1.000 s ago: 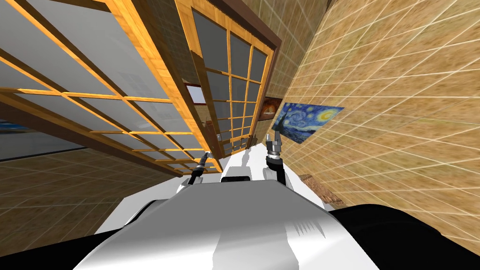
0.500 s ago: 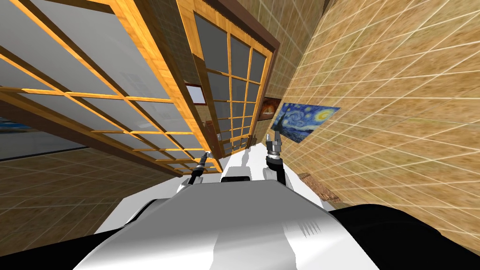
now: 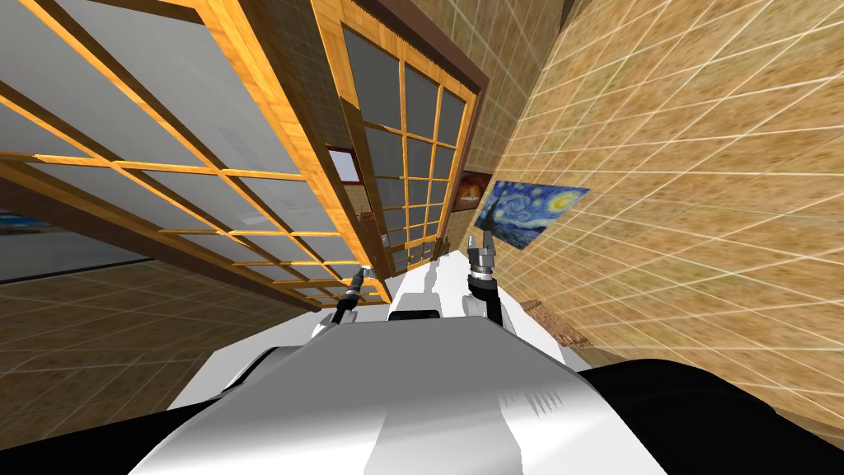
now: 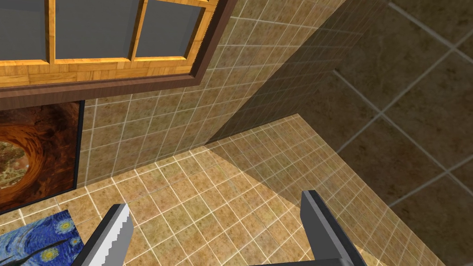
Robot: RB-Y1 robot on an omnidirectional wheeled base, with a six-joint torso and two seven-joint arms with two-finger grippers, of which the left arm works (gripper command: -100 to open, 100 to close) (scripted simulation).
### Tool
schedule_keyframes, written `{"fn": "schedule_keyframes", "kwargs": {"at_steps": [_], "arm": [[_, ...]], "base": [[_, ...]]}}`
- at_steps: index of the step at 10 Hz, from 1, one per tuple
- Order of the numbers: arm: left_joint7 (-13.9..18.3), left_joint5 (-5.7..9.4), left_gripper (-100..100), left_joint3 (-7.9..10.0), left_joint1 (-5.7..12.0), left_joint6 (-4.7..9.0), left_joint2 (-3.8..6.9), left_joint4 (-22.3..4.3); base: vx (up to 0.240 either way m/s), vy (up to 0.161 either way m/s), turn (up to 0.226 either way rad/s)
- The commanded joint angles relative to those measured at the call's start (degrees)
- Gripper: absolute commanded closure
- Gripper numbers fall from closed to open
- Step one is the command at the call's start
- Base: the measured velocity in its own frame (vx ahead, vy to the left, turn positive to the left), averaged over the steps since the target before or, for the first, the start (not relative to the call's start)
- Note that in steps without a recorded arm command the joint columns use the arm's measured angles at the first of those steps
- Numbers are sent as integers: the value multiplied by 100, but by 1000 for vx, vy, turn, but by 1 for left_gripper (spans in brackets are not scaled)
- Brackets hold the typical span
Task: Pull the door open
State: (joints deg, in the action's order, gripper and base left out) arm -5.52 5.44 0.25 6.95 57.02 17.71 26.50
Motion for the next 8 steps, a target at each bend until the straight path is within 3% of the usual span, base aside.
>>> {"fn": "schedule_keyframes", "kwargs": {"at_steps": [1, 3, 7, 8], "arm": [[54, -29, 100, -77, -172, -156, -102, 286], [54, -29, 100, -77, -172, -156, -102, 321], [766, 126, 100, -163, -164, -192, -107, 346], [766, 126, 100, -163, -164, -192, -107, 329]], "base": [[-12, -3, 9], [-2, -6, -3], [-36, 18, -37], [-27, 13, -33]]}}
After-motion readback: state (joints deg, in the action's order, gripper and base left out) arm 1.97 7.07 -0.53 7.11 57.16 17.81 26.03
